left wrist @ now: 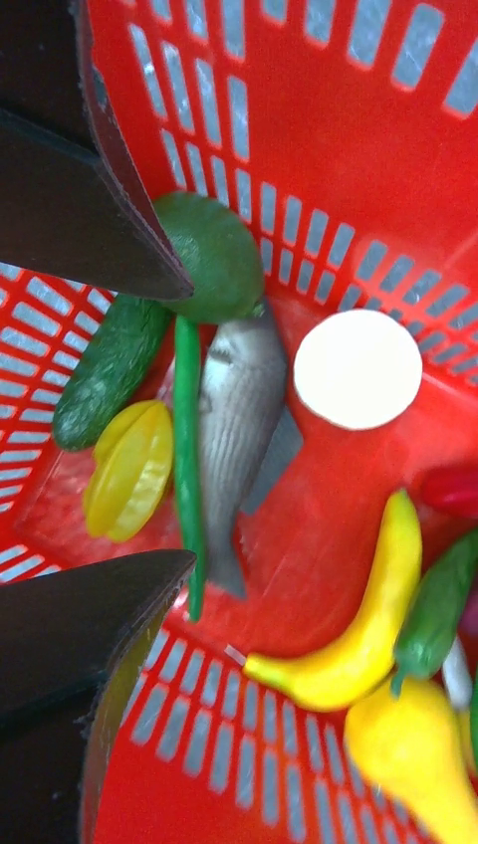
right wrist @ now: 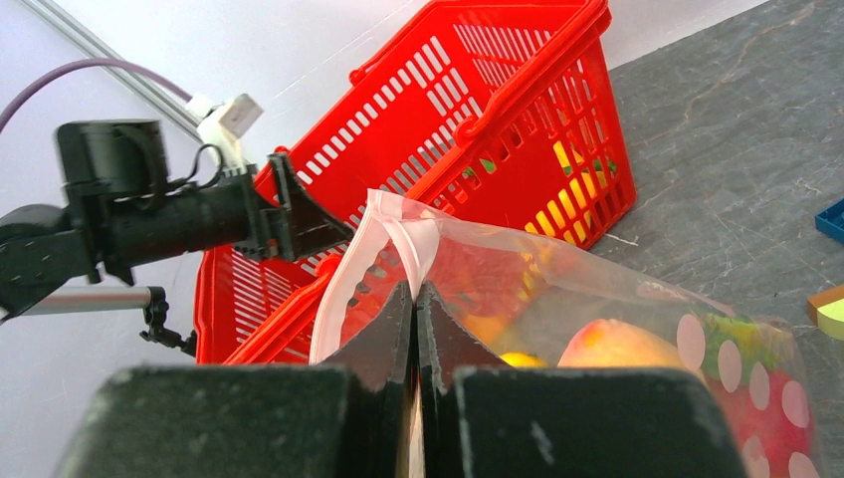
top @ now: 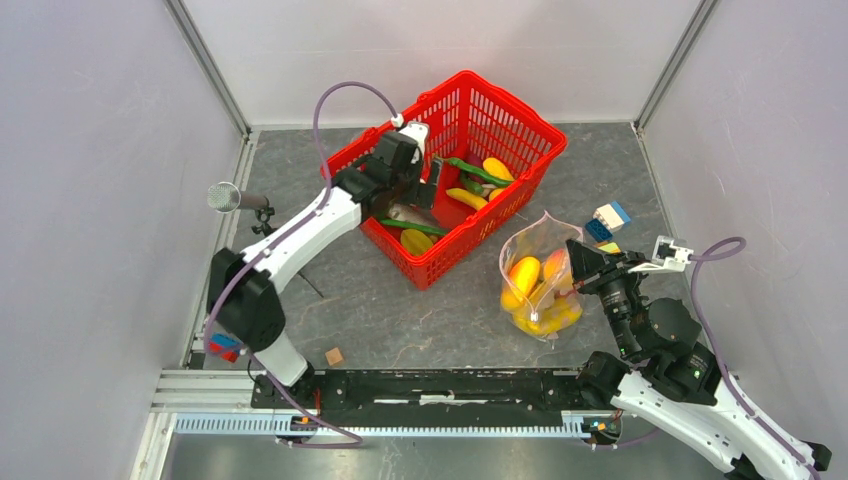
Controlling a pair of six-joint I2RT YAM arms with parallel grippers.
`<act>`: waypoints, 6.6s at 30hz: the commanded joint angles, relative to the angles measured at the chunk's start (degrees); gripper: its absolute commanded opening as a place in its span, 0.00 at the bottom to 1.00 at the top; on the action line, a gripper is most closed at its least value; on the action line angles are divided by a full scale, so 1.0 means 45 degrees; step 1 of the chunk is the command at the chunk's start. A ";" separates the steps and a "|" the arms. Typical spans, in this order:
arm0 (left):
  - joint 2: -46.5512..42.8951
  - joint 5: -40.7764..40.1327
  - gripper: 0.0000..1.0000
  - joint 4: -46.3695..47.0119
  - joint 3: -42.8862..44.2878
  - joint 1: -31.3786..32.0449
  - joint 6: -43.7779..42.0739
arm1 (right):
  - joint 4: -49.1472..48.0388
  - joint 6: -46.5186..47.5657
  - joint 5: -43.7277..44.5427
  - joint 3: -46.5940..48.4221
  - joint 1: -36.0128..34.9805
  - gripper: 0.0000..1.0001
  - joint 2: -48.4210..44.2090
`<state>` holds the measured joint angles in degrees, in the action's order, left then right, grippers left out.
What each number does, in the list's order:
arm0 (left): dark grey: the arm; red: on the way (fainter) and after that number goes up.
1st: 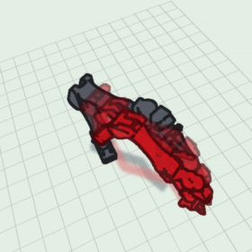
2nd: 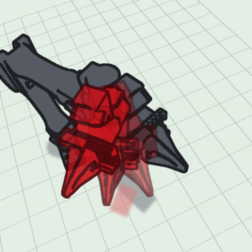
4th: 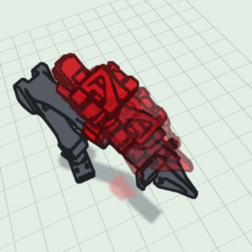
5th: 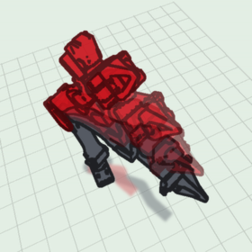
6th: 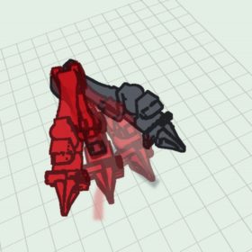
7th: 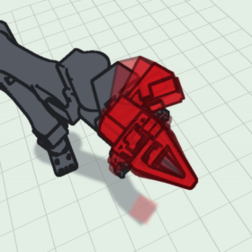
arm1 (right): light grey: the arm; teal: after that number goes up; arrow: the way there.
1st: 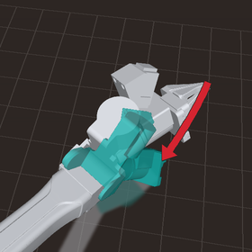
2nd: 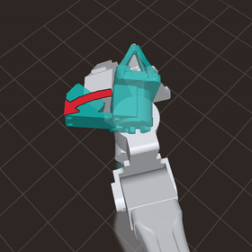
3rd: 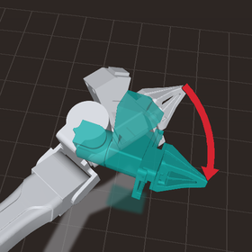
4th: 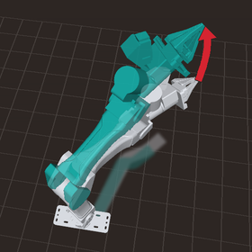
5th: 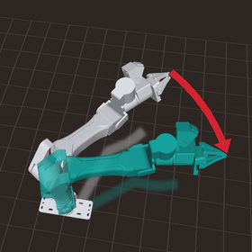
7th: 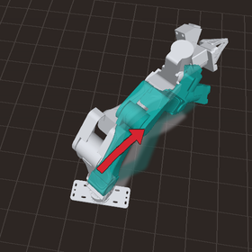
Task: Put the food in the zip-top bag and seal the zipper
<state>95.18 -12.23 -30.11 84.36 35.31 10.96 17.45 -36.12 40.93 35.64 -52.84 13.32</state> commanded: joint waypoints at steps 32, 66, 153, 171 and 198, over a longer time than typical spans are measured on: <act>0.4007 -0.4600 1.00 -0.0146 0.0475 -0.1569 -0.1952 | -0.0486 0.0125 -0.0111 -0.0010 -0.0024 0.05 0.0014; -0.1071 0.2359 0.31 0.1786 -0.2037 -0.1676 -0.1164 | -0.1005 0.0126 -0.0854 -0.0229 -0.0035 0.04 0.0963; -0.1027 0.5751 0.32 0.2449 0.0679 0.5127 0.1421 | -0.4289 -0.0218 -0.3358 -0.0641 -0.0035 0.04 0.1353; -0.2401 0.5705 1.00 0.1673 0.0878 0.5591 0.0045 | -0.2783 -0.0816 -0.0014 -0.1435 -0.0036 0.04 -0.0163; -0.0382 0.2374 1.00 -0.2232 0.0697 0.0032 -0.1860 | -0.1166 -0.1031 0.0610 -0.1237 -0.0052 0.05 -0.1158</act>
<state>89.56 -2.76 -33.01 82.43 35.66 7.11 13.02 -40.56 44.34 29.28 -52.77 7.94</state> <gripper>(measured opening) 0.994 0.050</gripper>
